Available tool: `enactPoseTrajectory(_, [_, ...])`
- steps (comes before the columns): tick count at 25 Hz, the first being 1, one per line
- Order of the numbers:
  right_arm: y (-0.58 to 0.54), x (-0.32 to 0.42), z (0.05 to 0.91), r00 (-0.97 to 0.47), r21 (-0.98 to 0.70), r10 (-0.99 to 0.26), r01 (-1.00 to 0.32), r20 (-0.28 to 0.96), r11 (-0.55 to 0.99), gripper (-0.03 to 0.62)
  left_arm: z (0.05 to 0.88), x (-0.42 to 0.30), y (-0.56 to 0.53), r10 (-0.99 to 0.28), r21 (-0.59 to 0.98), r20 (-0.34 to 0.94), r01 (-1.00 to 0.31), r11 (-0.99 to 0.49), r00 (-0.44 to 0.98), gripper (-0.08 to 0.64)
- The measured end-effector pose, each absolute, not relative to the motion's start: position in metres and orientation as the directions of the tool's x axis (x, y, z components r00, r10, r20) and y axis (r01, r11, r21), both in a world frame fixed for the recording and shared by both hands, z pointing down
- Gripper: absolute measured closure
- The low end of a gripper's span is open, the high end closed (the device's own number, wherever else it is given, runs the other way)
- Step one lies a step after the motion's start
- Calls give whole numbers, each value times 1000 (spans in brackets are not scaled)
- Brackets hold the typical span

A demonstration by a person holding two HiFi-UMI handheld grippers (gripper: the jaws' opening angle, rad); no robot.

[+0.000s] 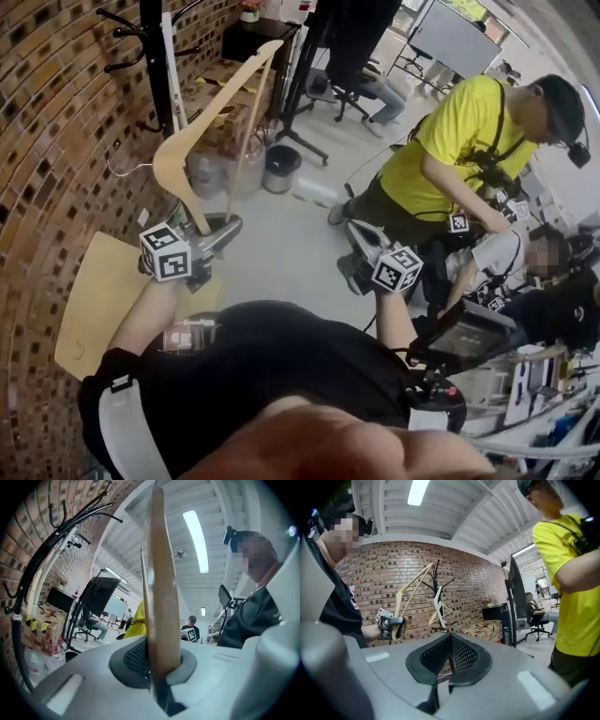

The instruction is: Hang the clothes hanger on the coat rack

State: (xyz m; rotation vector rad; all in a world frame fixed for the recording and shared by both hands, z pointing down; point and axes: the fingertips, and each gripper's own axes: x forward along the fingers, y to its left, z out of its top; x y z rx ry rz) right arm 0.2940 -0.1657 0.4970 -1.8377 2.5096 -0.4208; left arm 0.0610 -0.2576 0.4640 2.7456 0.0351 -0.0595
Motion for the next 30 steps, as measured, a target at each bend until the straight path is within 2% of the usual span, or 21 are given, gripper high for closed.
enactPoseTrajectory(6, [-274, 336, 492, -451, -190, -886, -884, 104, 427, 578, 446, 114, -303, -94, 362, -45, -72, -930, 995, 554])
enactPoseTrajectory(9, [-330, 338, 485, -547, -168, -832, -832, 91, 529, 578, 445, 131, -317, -176, 380, -26, -153, -912, 984, 554])
enactPoseTrajectory(14, [-408, 321, 453, -653, -189, -757, -743, 1, 642, 578, 436, 144, -350, -274, 373, 0, -254, -892, 962, 554])
enactPoseTrajectory(18, [-437, 307, 448, -680, -170, -733, -722, 2, 670, 578, 437, 140, -372, -280, 368, 22, -268, -890, 960, 554])
enactPoseTrajectory(24, [-461, 308, 458, -618, -147, -782, -783, 74, 605, 578, 424, 127, -404, -212, 337, -11, -196, -921, 977, 554])
enactPoseTrajectory(30, [-476, 305, 453, -583, -131, -808, -810, 88, 571, 578, 391, 104, -413, -166, 315, -47, -143, -938, 985, 554])
